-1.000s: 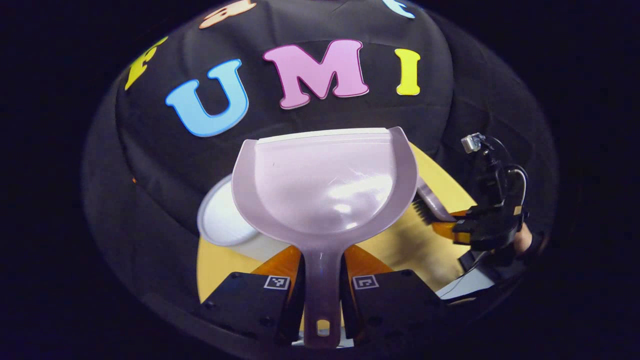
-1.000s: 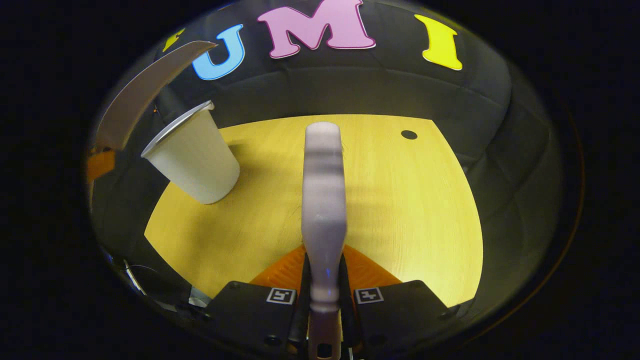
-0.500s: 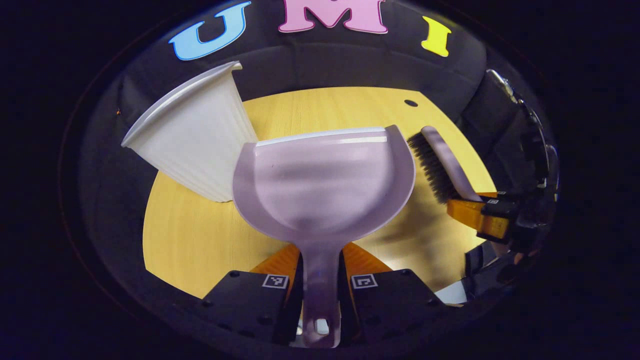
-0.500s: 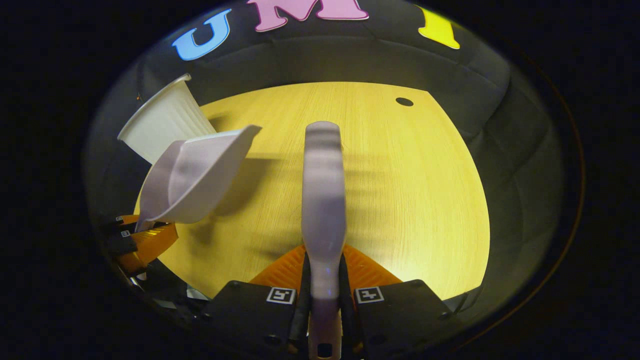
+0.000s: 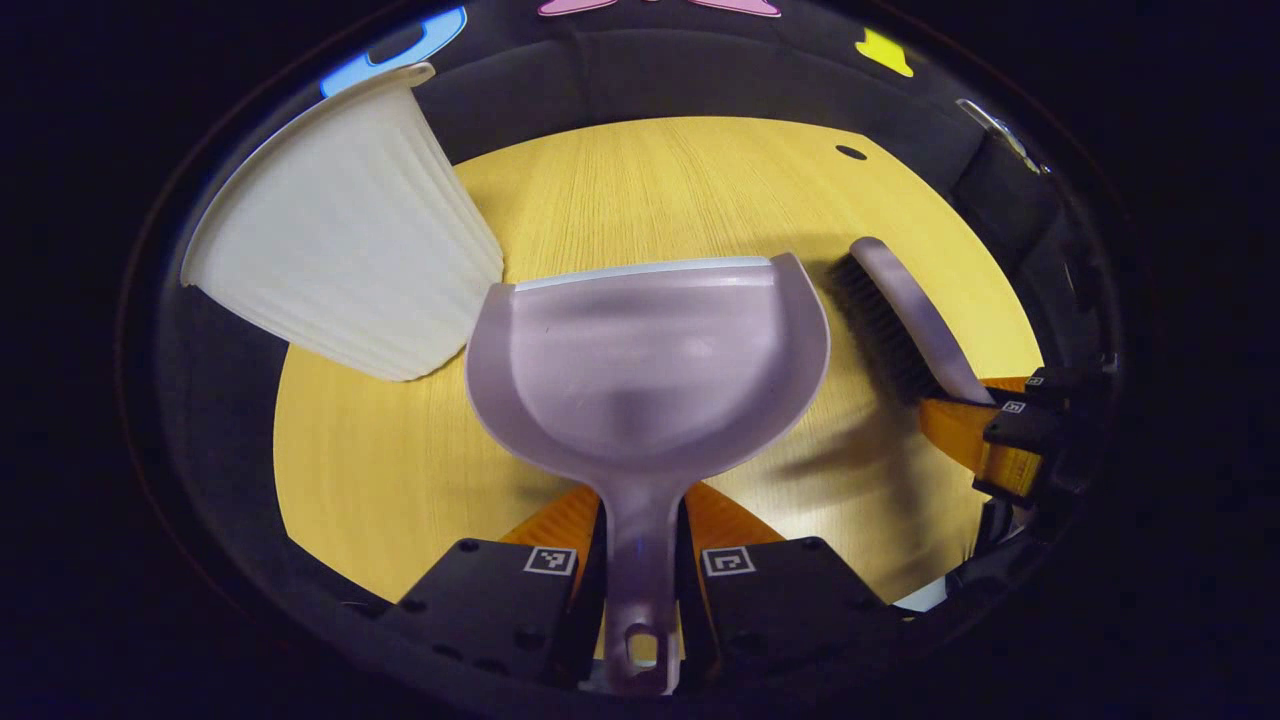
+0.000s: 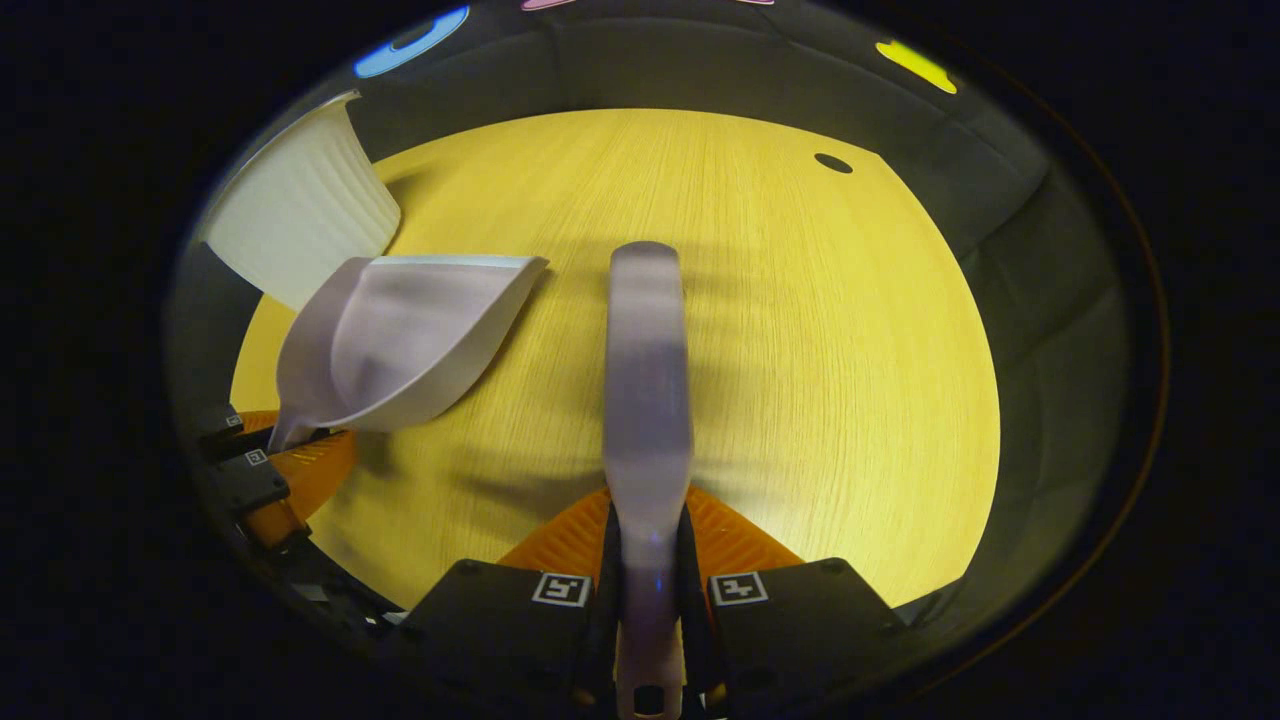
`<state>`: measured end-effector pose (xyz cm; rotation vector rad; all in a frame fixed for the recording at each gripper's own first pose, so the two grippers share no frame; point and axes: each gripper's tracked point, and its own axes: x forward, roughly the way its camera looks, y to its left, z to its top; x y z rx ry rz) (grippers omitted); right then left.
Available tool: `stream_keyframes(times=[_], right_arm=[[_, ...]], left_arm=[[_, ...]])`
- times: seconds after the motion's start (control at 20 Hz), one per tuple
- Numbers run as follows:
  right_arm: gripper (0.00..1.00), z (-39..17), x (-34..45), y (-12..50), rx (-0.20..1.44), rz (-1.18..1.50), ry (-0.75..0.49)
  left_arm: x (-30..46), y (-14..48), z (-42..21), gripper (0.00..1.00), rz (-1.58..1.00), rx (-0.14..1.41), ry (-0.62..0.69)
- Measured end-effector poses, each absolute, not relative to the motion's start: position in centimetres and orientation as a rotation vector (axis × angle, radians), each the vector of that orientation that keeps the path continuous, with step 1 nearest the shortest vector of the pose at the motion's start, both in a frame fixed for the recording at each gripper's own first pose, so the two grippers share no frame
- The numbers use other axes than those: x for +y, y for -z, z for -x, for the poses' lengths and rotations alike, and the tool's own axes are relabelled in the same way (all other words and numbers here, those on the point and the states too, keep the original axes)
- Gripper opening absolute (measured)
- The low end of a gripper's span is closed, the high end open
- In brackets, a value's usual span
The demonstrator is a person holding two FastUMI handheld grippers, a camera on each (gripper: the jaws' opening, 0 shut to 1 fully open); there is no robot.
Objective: Pick up the small broom and dustpan from the desktop, sweep the trash into the dustpan with the broom, and then empty the trash into the garbage bin.
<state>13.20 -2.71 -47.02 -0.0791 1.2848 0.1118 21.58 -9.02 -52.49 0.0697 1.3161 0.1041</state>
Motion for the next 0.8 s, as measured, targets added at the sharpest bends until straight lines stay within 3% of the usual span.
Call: stream_keyframes(times=[0.55,0.6,0.65,0.7,0.8], right_arm=[[0.31,-12.8,-2.0,47.9,1.384,0.0,-0.092],[0.34,-12.6,-1.7,47.8,1.397,-0.015,-0.098],[0.49,-12.5,-1.5,47.8,1.398,-0.029,-0.104],[0.55,-12.4,-1.4,47.8,1.398,-0.027,-0.103],[0.74,-12.3,-1.9,47.6,1.392,-0.005,-0.094]], left_arm=[[-8.9,52.9,-21.0,0.33,-0.096,1.364,-0.095],[-8.8,52.9,-21.0,0.39,-0.109,1.369,-0.092],[-8.5,52.5,-21.3,0.43,-0.124,1.354,-0.094],[-8.5,52.4,-21.5,0.57,-0.129,1.337,-0.09],[-8.8,51.6,-21.3,0.67,-0.129,1.315,-0.078]])
